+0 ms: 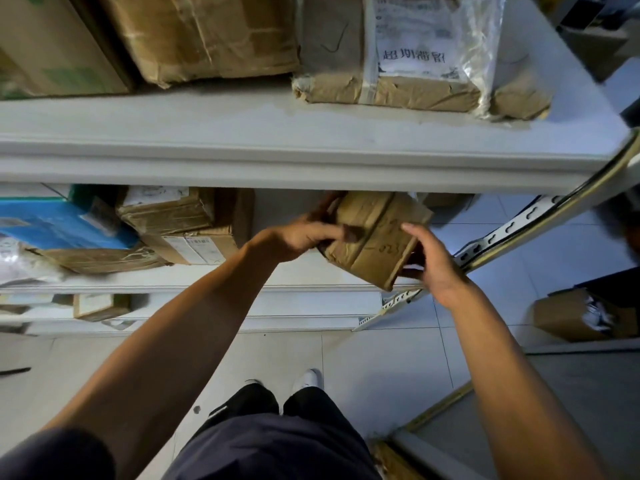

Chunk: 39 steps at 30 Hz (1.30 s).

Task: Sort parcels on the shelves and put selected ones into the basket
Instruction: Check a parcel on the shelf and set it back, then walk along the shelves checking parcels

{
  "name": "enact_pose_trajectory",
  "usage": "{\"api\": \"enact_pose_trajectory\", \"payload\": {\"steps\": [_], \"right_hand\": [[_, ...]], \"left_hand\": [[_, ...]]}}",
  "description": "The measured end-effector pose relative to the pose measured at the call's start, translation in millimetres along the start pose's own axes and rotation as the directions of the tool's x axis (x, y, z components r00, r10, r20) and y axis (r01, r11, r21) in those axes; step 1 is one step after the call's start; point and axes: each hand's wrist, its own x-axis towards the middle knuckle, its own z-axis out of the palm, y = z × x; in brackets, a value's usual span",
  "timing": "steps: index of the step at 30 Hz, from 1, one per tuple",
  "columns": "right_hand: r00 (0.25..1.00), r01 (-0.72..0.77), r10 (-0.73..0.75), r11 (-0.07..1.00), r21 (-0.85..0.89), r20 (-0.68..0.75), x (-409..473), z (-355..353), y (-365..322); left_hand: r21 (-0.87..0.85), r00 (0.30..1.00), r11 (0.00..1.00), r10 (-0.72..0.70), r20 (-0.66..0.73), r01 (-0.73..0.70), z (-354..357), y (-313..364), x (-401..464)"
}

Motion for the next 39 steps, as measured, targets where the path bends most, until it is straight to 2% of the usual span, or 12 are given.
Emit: {"api": "enact_pose_trajectory", "payload": {"steps": [4,6,9,14,17,21,24,27,30,32,34,39], "right_hand": [[0.995,0.060,-0.035,0.954,0.294,-0.089,1,5,12],[0.986,0.083,-0.028,0.938,0.336,-0.165,4,11,18],[0.933,0.143,-0.119,0.989,0.047,-0.340,13,30,31],[0.844,0.239,-0.294,0.955,-0.176,-0.449,28,47,47],[0.635,0.267,-0.551,0.814,-0.516,-0.541,24,63,44],[0.459,0.415,-0.830,0.515,-0.750,-0.316,14,110,31],[0.537,0.632,-0.828,0.520,-0.574,-0.160,4,176,-2],[0.712,0.601,-0.702,0.628,-0.495,-0.027,-17,246,-36],[0.822,0.556,-0.537,0.683,-0.473,0.189,-29,299,-56],[0.837,0.526,-0.505,0.637,-0.564,0.210,-29,329,-56],[0.786,0.505,-0.612,0.553,-0.662,0.088,-34,338,-55],[0.729,0.419,-0.679,0.542,-0.729,-0.086,-34,337,-41]], "left_hand": [[0.459,0.961,0.856,0.275,-0.009,-0.240,1,-9,10],[0.567,0.927,0.775,0.371,-0.051,-0.279,7,-26,19],[0.586,0.921,0.790,0.343,-0.183,-0.178,20,-55,22],[0.632,0.912,0.770,0.320,-0.256,-0.093,25,-65,13],[0.617,0.895,0.784,0.321,-0.311,-0.067,16,-68,3],[0.549,0.892,0.836,0.261,-0.368,-0.018,-1,-68,-22],[0.544,0.885,0.839,0.257,-0.387,-0.005,-16,-58,-53],[0.453,0.900,0.891,0.219,-0.376,-0.027,-30,-56,-89],[0.398,0.915,0.916,0.196,-0.352,-0.043,-47,-55,-123],[0.387,0.913,0.922,0.175,-0.368,-0.021,-62,-61,-146],[0.401,0.900,0.916,0.166,-0.403,0.011,-73,-63,-164],[0.290,0.930,0.956,0.072,-0.360,0.038,-109,-66,-203]]}}
